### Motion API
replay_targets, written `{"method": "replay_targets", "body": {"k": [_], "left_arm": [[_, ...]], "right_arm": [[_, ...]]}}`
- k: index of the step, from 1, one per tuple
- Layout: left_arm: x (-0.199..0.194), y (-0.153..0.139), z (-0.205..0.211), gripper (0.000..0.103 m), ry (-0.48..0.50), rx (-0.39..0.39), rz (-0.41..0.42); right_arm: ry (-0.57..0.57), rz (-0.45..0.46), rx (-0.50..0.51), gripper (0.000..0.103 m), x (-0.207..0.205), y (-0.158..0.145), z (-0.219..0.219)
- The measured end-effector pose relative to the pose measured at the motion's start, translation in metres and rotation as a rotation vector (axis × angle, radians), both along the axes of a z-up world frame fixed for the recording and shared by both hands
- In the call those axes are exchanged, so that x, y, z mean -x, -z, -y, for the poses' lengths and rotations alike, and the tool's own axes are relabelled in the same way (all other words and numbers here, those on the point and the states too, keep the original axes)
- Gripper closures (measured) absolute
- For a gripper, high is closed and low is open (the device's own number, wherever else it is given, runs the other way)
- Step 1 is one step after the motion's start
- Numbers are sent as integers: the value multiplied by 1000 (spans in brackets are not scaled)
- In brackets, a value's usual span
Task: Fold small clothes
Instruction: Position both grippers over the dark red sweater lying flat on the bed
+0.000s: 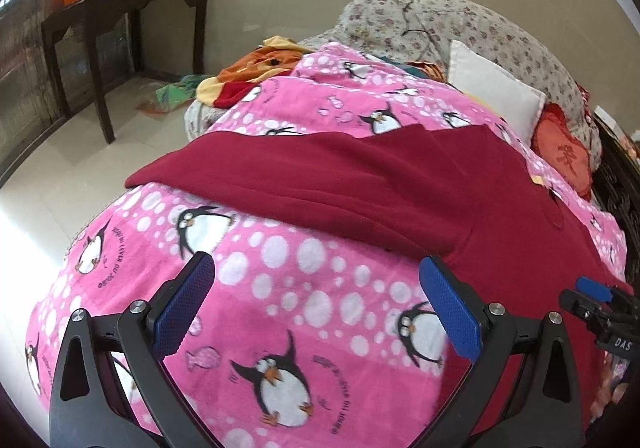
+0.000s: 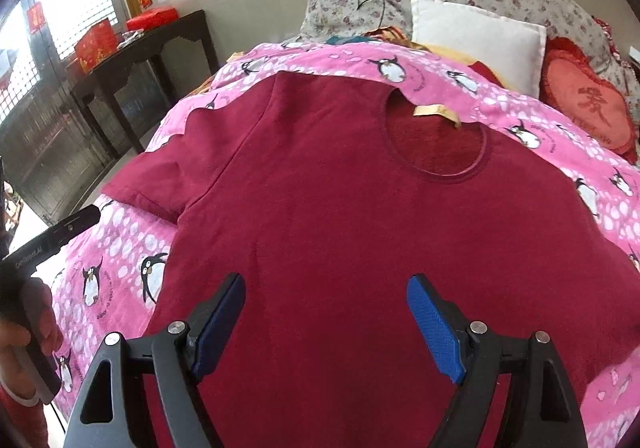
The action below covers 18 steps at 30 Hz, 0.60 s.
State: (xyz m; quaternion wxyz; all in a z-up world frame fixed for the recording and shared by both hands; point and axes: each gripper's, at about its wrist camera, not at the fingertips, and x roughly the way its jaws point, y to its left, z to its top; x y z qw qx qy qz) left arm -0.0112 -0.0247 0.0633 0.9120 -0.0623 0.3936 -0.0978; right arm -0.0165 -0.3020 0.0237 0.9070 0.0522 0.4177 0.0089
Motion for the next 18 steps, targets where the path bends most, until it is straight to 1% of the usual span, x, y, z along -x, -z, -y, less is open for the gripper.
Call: {"method": "replay_targets", "body": {"k": [4,7,9,15,18], "left_arm": [[9,-5,22,0,53,2,8],[17,-8,44,0,100,11,15],[22,-10,61,0,136,1,19],[31,-11,101,0,206,-9,18],[34,-11,114,0,231,-13,19]], "right_arm": [[41,10,19,21,8,-5,8],[82,24,23,21,20,-7,17],[105,33,24,21,27,-7,23],[169,31,48,21,41,-7,42],[194,26,36,21,46,-7,51]]}}
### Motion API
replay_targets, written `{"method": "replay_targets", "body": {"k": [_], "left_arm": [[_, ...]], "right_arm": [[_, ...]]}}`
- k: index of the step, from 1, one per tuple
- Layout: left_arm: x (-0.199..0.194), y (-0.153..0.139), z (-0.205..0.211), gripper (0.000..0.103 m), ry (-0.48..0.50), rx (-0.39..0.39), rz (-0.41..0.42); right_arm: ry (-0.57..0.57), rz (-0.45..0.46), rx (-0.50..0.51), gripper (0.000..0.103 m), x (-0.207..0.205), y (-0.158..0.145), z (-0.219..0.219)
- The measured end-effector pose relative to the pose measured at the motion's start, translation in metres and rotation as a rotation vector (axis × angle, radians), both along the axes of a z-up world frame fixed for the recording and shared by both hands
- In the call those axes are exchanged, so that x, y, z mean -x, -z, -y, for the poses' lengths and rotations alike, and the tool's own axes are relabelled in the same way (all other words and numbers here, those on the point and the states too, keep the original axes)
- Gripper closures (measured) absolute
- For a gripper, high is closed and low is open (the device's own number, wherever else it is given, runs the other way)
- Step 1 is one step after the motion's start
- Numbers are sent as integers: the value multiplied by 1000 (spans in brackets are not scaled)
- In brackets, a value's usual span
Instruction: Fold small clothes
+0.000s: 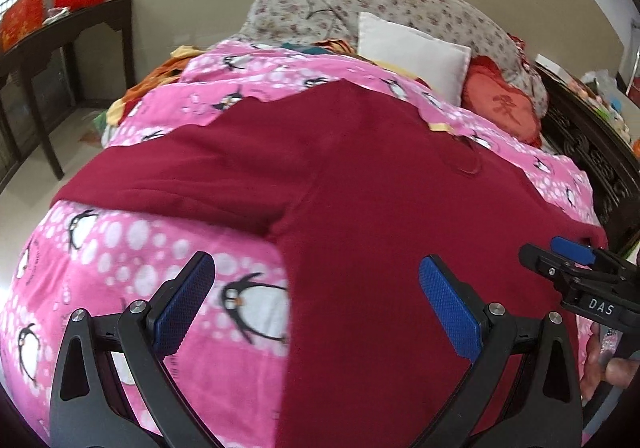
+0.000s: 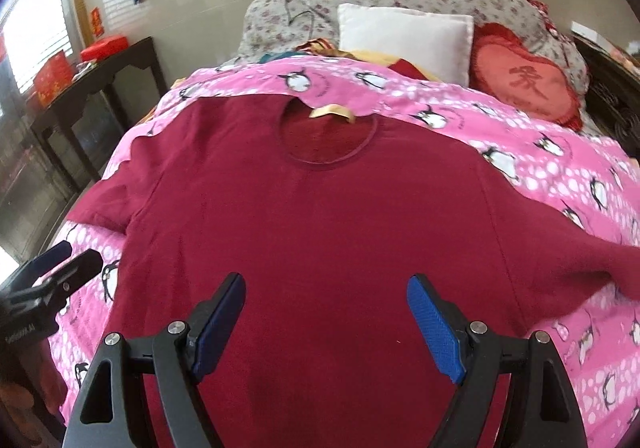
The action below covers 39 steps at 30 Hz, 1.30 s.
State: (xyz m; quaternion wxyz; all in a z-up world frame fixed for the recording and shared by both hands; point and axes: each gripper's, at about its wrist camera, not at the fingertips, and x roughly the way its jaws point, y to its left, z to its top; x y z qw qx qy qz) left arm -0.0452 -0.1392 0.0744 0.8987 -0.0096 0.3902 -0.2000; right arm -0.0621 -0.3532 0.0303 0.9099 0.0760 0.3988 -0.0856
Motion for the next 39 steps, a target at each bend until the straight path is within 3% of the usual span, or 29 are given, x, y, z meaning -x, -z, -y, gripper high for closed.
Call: {"method": "replay_targets", "body": {"k": [17,23,27,31,34,39], "left_arm": [[-10,7,-11,0,-28,23,-53],[-24,13,-47,0,-93,63,-107],[-40,13,-94,0,-196,101,-127],[-62,23,-151,1,-332,209,-200],[-81,37,-196,1,-455,337,-274],[-106,54,-240,1,-569,476,-339]], "right_arm": [[-33,-24,-22,21,-10,5,-8],[-86,-34,-26,21,-27,7,-25],[-130,-43,-33,21,-42,10,-45],[-226,-26,-60,21,-65,8,-79],[-324,-21,-66,21,-83,7,-114],[-448,-24,-59,21,-110,11,-171]]}}
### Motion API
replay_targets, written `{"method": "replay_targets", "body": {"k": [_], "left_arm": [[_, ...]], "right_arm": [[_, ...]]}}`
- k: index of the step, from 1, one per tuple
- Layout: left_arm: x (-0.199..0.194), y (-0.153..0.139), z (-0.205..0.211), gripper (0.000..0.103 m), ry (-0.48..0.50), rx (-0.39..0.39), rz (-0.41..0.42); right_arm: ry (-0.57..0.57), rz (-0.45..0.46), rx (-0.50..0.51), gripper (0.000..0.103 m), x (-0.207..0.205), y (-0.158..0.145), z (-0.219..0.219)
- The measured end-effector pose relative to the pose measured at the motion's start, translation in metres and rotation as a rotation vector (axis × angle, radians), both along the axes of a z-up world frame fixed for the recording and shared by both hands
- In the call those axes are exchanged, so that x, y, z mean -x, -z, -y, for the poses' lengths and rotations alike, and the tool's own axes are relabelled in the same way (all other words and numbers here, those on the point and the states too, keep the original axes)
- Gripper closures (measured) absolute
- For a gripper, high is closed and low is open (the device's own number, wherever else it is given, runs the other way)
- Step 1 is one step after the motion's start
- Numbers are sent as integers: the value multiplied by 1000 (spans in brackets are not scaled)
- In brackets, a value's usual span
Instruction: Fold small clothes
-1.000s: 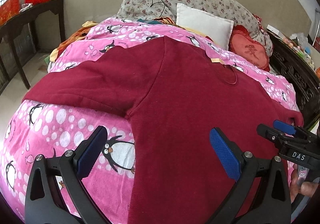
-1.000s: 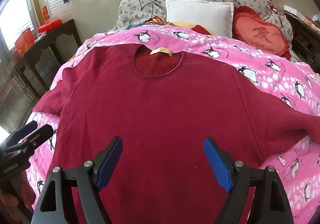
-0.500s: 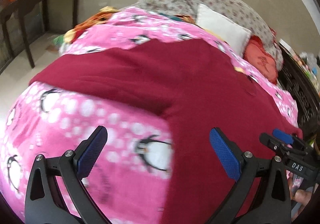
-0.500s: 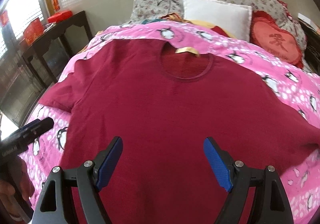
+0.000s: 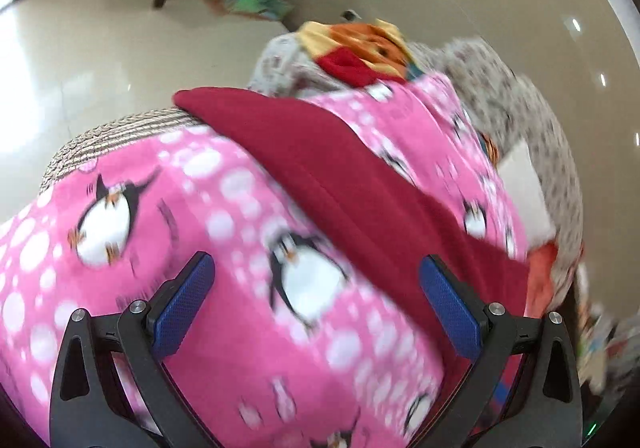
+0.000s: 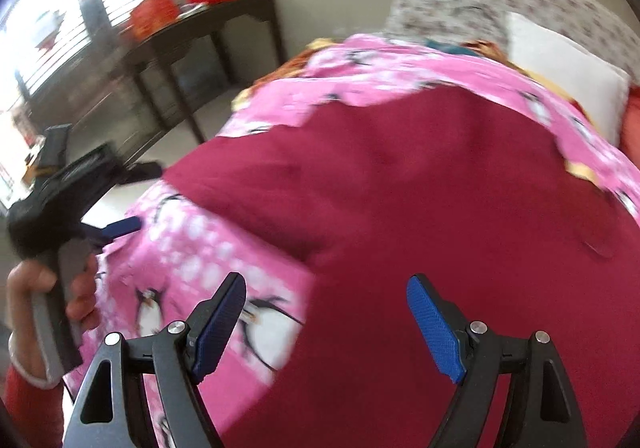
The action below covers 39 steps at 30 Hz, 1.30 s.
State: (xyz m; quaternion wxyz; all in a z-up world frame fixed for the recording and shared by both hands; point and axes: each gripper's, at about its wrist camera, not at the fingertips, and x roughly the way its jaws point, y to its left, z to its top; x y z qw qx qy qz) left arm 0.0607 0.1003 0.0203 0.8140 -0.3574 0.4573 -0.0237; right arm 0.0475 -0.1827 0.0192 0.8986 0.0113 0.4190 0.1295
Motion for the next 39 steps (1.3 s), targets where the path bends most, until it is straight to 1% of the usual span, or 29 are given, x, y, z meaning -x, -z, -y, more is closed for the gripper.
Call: {"method": "replay_targets", "body": {"k": [2,6,9,12,13,14,15,16,17,18,19,20,21,22,23,24,25,26,27,28,30,31,33,35,37,39], "left_arm": [[-9,2,-8,1,-30,24,3],[-31,1,-14,1,-49,11,9],[-44,6,-21,1,-75,15,16],[-59,10,-23,1,-71,26,28],[-65,12,-24,7,-64,36,29],[-70,14,-24,12,-63,27,26],[-73,16,-24,29,-61,16,25],[-76,18,-25,56,-58,4,23],[-79,21,-28,67,-56,-9,12],[-79,22,-30,81,-62,-2,10],[-76,21,-34,89,-64,33,25],[-73,17,-35,93,-64,50,43],[-66,6,-34,93,-60,55,84],[-60,-7,-29,93,-57,32,122],[-50,-29,-19,93,-43,-28,184],[-41,-49,-7,93,-19,-72,238],[-32,-68,7,93,15,-94,288],[-25,-84,22,93,54,-104,332],[-18,-98,38,93,93,-113,372],[-6,-116,63,93,151,-129,427],[11,-138,105,93,244,-154,503],[23,-146,137,93,314,-165,541],[39,-146,187,93,431,-158,571],[56,-132,246,93,570,-160,565],[69,-104,299,91,695,-189,540],[76,-77,335,89,815,-194,485]], "right_arm": [[-31,15,9,21,-9,1,-17],[-97,44,59,21,-33,7,-51],[-125,22,89,21,-49,19,-70],[-115,-2,68,21,-60,30,-74],[-115,-3,60,21,-59,30,-73],[-119,-1,54,21,-58,29,-72],[-124,0,51,21,-55,27,-70],[-126,-4,48,21,-51,24,-66],[-126,-7,41,21,-47,21,-61],[-125,-9,32,21,-45,18,-54],[-123,-5,18,21,-39,12,-44],[-119,3,13,21,-34,6,-37],[-111,14,12,21,-27,0,-28],[-98,29,15,21,-20,-6,-17],[-83,44,18,21,-13,-12,-5],[-64,58,23,21,-6,-17,6],[-17,85,24,21,8,-27,34],[-17,85,24,21,8,-27,34],[7,96,23,21,16,-32,48],[42,108,22,21,25,-37,65],[115,123,20,21,41,-45,98],[145,126,18,21,48,-49,112],[222,125,13,21,64,-51,146],[299,123,-6,21,79,-51,181],[384,101,-17,21,92,-44,215],[440,68,-35,21,99,-37,240]]}}
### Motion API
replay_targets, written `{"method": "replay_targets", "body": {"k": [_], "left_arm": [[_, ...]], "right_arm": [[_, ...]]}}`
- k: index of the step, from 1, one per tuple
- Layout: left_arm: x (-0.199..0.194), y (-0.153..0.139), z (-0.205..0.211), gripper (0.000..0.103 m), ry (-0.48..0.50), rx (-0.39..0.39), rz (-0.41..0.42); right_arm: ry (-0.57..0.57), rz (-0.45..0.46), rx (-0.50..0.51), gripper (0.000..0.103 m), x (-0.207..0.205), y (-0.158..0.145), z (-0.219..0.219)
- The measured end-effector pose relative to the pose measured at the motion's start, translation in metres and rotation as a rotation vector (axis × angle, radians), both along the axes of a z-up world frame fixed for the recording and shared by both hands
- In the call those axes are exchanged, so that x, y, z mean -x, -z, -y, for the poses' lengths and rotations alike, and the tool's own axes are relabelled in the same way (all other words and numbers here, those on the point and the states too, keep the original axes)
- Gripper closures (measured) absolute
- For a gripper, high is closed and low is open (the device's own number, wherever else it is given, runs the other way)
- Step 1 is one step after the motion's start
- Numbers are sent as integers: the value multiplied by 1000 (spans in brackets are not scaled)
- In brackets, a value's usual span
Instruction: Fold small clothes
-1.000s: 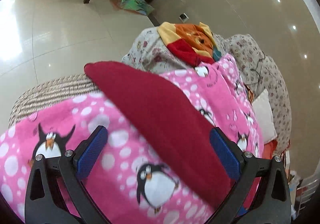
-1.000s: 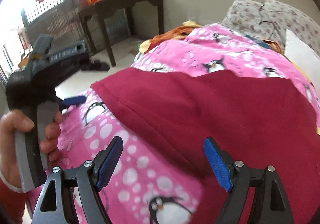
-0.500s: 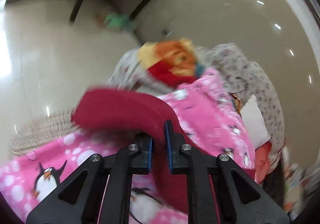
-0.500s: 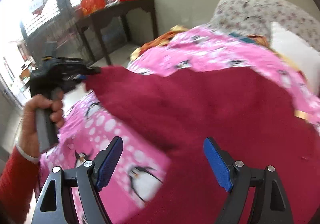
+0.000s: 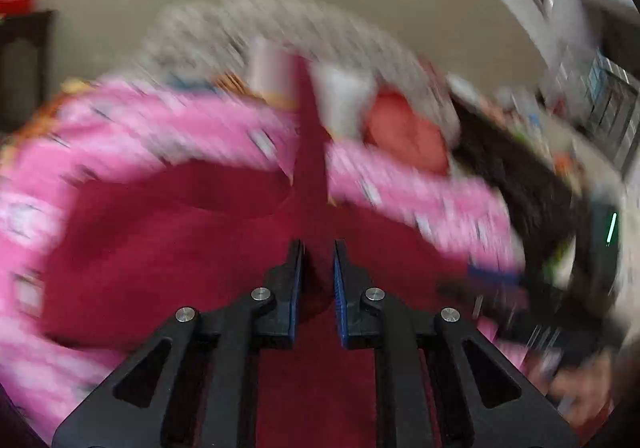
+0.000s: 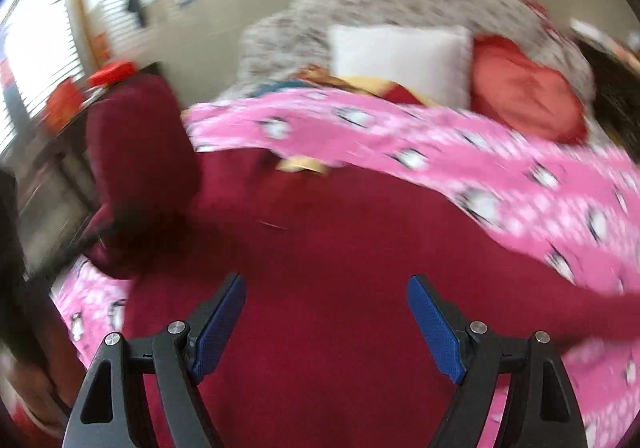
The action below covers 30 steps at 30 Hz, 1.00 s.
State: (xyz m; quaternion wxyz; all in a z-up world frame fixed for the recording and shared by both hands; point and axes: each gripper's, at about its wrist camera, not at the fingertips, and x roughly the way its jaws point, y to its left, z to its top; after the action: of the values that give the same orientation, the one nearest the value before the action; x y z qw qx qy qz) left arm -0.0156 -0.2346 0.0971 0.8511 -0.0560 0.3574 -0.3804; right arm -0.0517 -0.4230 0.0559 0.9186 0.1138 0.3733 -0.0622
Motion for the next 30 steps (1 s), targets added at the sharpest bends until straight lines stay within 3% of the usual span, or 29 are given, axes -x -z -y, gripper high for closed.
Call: {"method": "replay_targets", "body": {"k": [2,4,9,13,17,18,20,21,24,27,30], "left_arm": [[8,23,21,81,124,-18,-66],[18,28,21,73,173,-18,-96],[48,1,-25,35,140,-21,15],[44,-9,-77,34,11,-54,71],[13,8,-109,34,-106,-65,28],[8,12,-114,34,-126,-60,16],[3,21,-119,34,-162,-71,8],[1,24,-122,34,-176,-77,4],[-2,27,-131,34,-195,-81,1],[-5,32,-131,34,-204,-85,4],[-7,40,-125,34,-191,-86,-12]], "right_arm": [[40,-21,-51,21,9,8,22],[58,-28,-96,21,16,13,37],[29,-4,-127,21,17,15,41],[-14,3,-140,21,1,22,32],[-45,-40,-127,21,-43,40,23],[-55,-31,-97,40,-51,41,19],[-67,-13,39,99,-61,37,4],[-69,-26,70,98,-63,35,0],[-81,57,11,99,-39,5,9],[41,85,109,99,-5,-13,31],[143,27,171,98,9,-3,59]]}}
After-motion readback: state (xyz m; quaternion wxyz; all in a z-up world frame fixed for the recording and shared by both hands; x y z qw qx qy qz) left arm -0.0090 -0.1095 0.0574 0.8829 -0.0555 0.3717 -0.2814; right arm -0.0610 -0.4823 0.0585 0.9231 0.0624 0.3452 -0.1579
